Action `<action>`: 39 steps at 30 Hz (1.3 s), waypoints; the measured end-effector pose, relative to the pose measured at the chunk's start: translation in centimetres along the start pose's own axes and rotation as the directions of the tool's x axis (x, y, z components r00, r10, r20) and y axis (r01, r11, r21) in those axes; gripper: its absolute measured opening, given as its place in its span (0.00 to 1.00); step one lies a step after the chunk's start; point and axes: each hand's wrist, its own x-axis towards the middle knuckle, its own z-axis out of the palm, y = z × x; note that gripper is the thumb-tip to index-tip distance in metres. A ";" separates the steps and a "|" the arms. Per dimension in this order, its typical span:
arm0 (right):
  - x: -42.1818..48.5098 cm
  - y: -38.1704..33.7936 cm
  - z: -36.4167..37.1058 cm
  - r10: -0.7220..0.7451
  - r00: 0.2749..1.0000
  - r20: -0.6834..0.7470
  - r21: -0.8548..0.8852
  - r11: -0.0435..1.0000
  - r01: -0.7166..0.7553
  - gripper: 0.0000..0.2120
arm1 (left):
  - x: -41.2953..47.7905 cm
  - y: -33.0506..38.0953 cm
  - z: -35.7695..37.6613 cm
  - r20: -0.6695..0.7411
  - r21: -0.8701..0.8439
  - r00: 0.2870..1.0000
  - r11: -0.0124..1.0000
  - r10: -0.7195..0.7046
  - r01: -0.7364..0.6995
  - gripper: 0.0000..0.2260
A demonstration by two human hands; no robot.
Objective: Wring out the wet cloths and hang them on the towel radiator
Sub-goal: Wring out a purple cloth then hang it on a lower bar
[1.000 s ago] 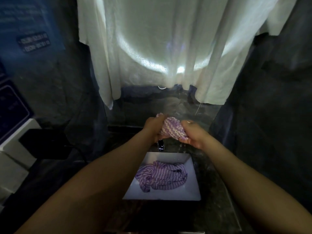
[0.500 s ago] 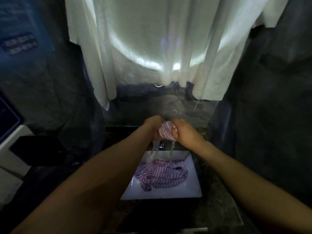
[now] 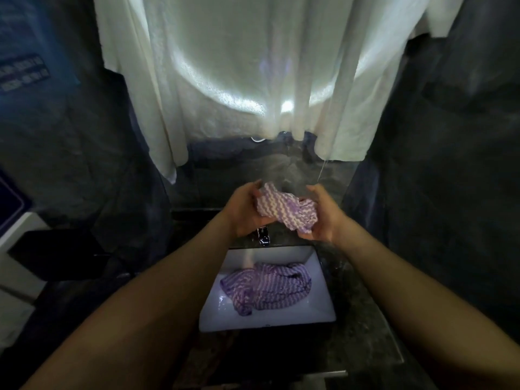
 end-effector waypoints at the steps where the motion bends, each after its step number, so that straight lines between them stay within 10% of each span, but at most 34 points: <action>1: 0.1 -0.1 -0.4 0.036 0.999 -0.011 0.064 0.997 -0.036 0.24 | 0.1 -0.1 -0.3 0.015 0.034 0.999 0.999 0.034 -0.035 0.20; 13: 1.5 1.0 0.3 0.195 0.978 0.071 0.080 0.976 -0.201 0.21 | 0.3 -1.7 -0.7 -0.035 0.516 0.944 0.814 0.329 -0.265 0.16; 22: 2.8 1.3 2.8 -0.061 0.985 -0.164 -0.193 0.981 0.028 0.17 | 1.6 -1.7 1.4 -0.245 0.128 0.905 0.937 0.349 -0.326 0.13; 26: 2.9 1.3 3.6 -0.307 0.910 -0.279 -0.555 0.825 0.108 0.17 | 1.9 -1.7 2.0 -0.343 0.092 0.879 0.943 0.331 -0.320 0.06; 31: 3.3 1.5 3.3 -0.594 0.804 0.036 -0.983 0.126 0.137 0.03 | 1.5 -1.4 2.5 -0.406 0.110 0.884 0.972 0.233 -0.205 0.09; 35: 2.7 1.0 3.4 -0.587 0.810 0.002 -0.952 0.247 0.182 0.15 | 1.5 -0.6 2.3 -0.411 0.178 0.894 0.977 0.178 -0.113 0.08; 39: 2.4 0.7 3.4 -0.626 0.774 0.095 -0.961 0.146 0.236 0.16 | 1.4 -0.1 2.4 -0.397 0.278 0.913 0.960 0.094 0.022 0.13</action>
